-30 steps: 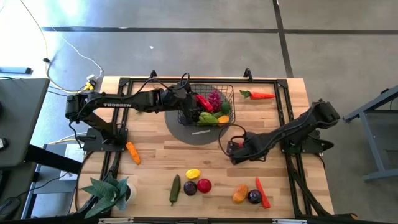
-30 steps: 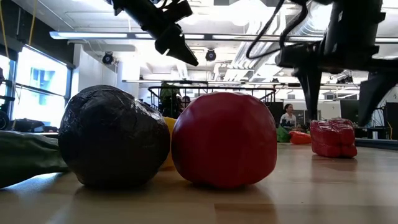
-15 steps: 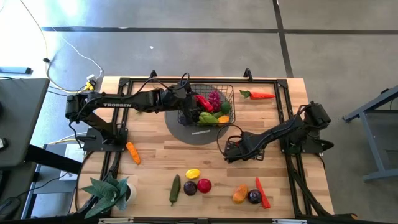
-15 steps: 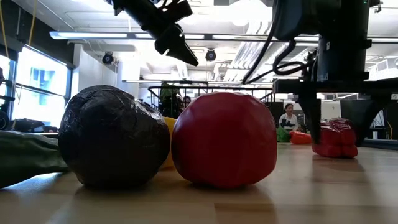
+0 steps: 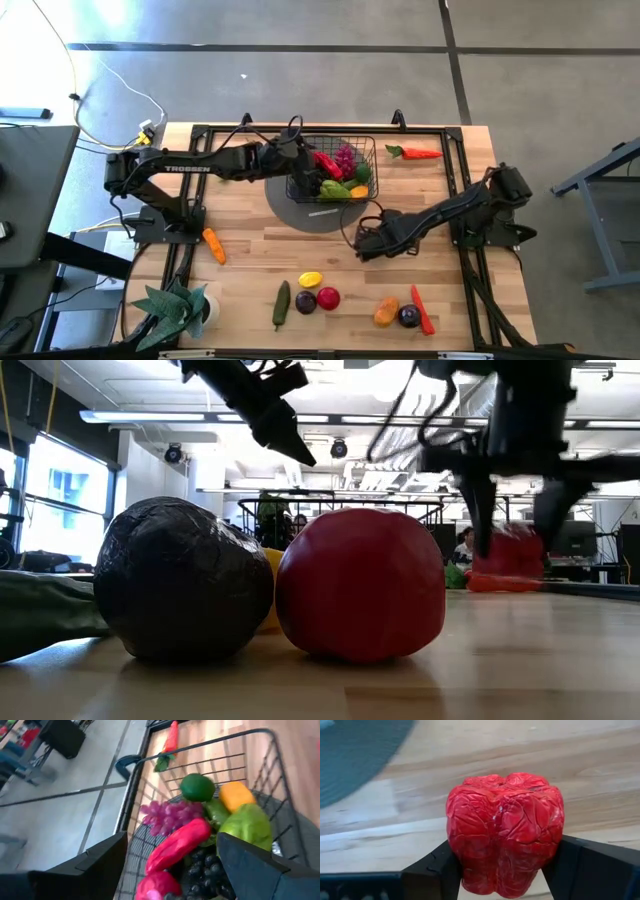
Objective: Build produce basket
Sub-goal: Put the red bell pepper into the black mesh basket
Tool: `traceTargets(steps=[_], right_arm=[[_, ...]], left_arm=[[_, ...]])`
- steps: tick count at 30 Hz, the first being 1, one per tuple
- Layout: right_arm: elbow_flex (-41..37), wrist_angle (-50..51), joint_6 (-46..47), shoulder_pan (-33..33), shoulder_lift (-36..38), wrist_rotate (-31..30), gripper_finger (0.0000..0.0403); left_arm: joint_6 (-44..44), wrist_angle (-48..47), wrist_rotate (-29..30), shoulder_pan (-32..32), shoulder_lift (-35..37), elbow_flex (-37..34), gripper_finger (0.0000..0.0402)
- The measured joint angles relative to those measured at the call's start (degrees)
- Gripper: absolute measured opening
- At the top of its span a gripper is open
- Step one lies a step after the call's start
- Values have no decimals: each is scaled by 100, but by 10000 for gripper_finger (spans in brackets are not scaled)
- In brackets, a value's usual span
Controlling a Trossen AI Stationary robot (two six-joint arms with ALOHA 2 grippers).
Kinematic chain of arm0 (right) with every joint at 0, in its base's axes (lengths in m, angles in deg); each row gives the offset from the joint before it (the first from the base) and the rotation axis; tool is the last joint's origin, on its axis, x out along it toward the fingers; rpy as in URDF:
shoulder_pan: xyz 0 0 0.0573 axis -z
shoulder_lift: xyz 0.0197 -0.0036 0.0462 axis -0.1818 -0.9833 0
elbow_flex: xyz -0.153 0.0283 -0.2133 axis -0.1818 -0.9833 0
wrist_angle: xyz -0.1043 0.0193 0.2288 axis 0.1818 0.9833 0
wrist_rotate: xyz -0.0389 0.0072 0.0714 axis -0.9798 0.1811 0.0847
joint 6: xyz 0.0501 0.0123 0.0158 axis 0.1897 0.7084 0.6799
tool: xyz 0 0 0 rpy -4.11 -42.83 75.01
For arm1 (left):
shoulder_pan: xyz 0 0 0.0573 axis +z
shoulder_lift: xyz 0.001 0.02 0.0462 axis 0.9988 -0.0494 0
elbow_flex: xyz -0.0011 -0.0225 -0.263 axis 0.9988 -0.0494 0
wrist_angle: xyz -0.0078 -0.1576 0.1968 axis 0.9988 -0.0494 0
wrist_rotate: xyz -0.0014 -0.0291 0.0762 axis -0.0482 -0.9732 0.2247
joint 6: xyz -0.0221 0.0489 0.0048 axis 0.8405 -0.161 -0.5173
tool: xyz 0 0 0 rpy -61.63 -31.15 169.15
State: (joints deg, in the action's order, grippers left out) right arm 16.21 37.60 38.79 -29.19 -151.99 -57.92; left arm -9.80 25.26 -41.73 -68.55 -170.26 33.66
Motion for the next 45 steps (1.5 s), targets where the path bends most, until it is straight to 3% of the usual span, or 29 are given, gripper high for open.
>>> traceTargets(steps=[13, 24, 31, 35, 45], right_arm=[[1108, 1405, -727, 48, 473, -665, 190], [1233, 1435, -2137, 632, 1195, -1414, 190], [1233, 1013, -3929, 1308, 1542, -1478, 190], [1233, 417, -5414, 1819, 1657, -1484, 190], [1233, -1062, -8793, 2982, 1666, -660, 194]], left_arm=[[30, -118, 906, 29, 512, 0, 298], [697, -706, 1156, 406, 925, 2, 298], [1693, -1164, 1149, 785, 1063, 2, 298], [2285, -1325, 1101, 1013, 1065, 2, 298], [4126, -1909, 542, 1635, 1063, 2, 298]])
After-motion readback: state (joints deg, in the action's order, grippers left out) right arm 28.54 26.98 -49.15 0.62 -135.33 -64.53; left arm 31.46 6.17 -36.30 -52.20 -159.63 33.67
